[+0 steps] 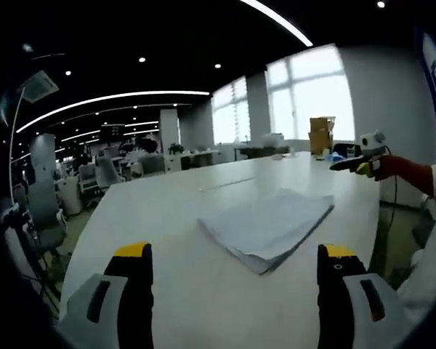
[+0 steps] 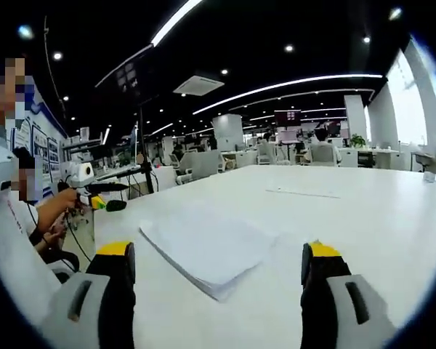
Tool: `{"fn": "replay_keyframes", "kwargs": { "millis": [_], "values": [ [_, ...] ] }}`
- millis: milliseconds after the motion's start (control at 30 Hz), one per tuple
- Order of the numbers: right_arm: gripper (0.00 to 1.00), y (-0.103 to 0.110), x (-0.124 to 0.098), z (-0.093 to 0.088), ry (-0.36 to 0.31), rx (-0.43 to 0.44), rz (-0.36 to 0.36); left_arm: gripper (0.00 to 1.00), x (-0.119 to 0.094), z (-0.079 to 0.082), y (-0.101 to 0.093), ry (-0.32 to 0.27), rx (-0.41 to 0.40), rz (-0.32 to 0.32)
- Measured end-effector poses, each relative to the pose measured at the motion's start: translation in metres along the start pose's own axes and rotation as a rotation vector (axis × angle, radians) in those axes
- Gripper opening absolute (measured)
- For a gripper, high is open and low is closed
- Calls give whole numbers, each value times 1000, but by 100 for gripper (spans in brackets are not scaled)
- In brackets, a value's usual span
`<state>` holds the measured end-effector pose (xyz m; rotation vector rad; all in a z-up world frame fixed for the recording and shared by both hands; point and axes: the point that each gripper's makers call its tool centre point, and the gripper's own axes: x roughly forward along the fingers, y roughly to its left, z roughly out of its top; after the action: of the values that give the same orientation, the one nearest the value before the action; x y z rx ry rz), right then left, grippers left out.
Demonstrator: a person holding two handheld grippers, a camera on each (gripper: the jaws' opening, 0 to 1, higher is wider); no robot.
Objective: Organize the stack of printing papers by aligning and flattening the scattered papers on the table
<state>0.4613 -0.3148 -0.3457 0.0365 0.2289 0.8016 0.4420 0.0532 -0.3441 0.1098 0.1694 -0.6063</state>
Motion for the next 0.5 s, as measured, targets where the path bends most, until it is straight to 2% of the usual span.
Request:
{"fn": "replay_keyframes", "kwargs": {
  "millis": [167, 333, 500],
  "values": [
    [90, 1, -9, -2, 9, -7, -10, 96, -6, -4, -5, 3, 7, -6],
    [90, -2, -14, -2, -4, 5, -13, 96, -11, -14, -2, 16, -27, 8],
    [89, -5, -17, -6, 3, 16, -23, 96, -15, -13, -8, 12, -27, 5]
  ]
}}
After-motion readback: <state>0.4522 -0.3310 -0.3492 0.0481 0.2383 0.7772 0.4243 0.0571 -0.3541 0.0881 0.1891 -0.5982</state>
